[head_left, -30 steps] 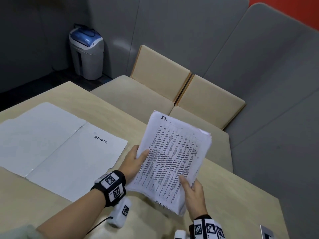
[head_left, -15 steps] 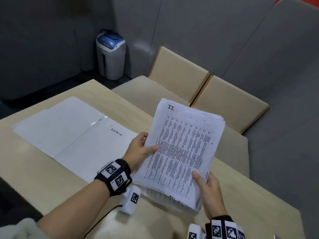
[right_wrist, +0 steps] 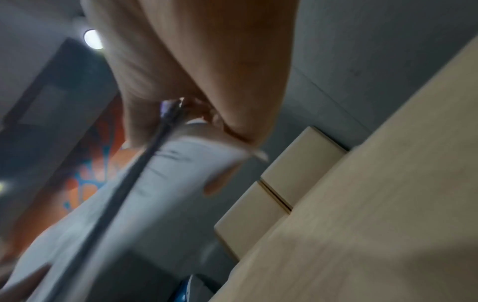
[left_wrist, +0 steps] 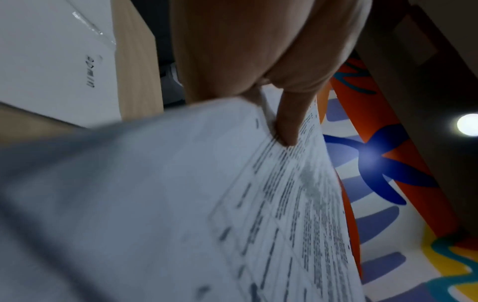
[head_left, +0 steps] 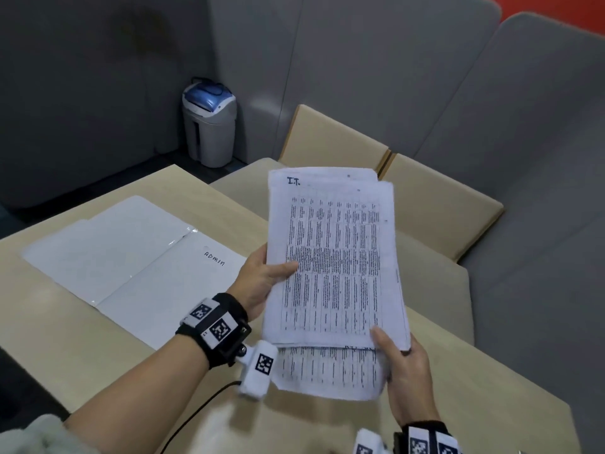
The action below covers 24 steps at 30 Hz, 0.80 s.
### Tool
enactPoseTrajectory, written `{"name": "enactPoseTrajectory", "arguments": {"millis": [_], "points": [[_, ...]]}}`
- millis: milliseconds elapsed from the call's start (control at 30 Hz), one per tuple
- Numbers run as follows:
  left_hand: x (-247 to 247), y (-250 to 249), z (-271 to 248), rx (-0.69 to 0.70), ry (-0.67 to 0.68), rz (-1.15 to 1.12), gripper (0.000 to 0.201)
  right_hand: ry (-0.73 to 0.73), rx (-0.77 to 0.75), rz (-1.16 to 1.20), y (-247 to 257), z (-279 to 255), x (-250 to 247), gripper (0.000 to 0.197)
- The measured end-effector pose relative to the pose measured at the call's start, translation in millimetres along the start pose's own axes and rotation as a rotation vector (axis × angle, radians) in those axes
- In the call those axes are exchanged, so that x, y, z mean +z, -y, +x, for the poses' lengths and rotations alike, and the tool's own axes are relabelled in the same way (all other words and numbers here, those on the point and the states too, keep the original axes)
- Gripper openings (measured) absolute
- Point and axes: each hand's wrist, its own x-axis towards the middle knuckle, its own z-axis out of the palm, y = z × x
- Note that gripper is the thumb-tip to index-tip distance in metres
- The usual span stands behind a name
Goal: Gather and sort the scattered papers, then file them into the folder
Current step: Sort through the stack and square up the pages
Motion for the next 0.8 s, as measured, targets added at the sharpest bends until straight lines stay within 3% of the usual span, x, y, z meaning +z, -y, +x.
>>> {"name": "enactPoseTrajectory", "arguments": {"millis": [100, 200, 233, 333, 400, 566, 700, 733, 800], "points": [[6, -2, 0, 0.056, -0.019, -0.112, 0.047, -0.073, 0.073, 0.238, -10, -2, -11, 0.049], [13, -4, 3, 0.083, 0.018, -0.222, 0.049, -0.032, 0.297, 0.503, -27, -10, 0, 0.094], [17, -3, 4, 0.079, 0.028, -0.24, 0.05, 0.002, 0.317, 0.546, -29, -12, 9, 0.092], [26, 8, 3, 0.046, 0.071, -0.249, 0.054, 0.075, 0.257, 0.618, -20, -9, 27, 0.063], [30, 16, 2, 0.022, 0.109, -0.205, 0.056, 0.112, 0.191, 0.62, -7, -1, 29, 0.061], [27, 19, 1, 0.0, 0.149, -0.089, 0.054, -0.061, 0.005, 0.34, 6, 23, 8, 0.045], [-1, -9, 15, 0.051, 0.04, -0.17, 0.088, -0.048, -0.031, 0.251, 13, 21, -20, 0.045], [-11, -18, 18, 0.052, 0.016, -0.142, 0.088, -0.019, -0.031, 0.24, 16, 20, -28, 0.046], [-25, -33, 21, 0.027, 0.051, 0.043, 0.063, 0.009, -0.01, 0.225, 22, 17, -42, 0.046]]}}
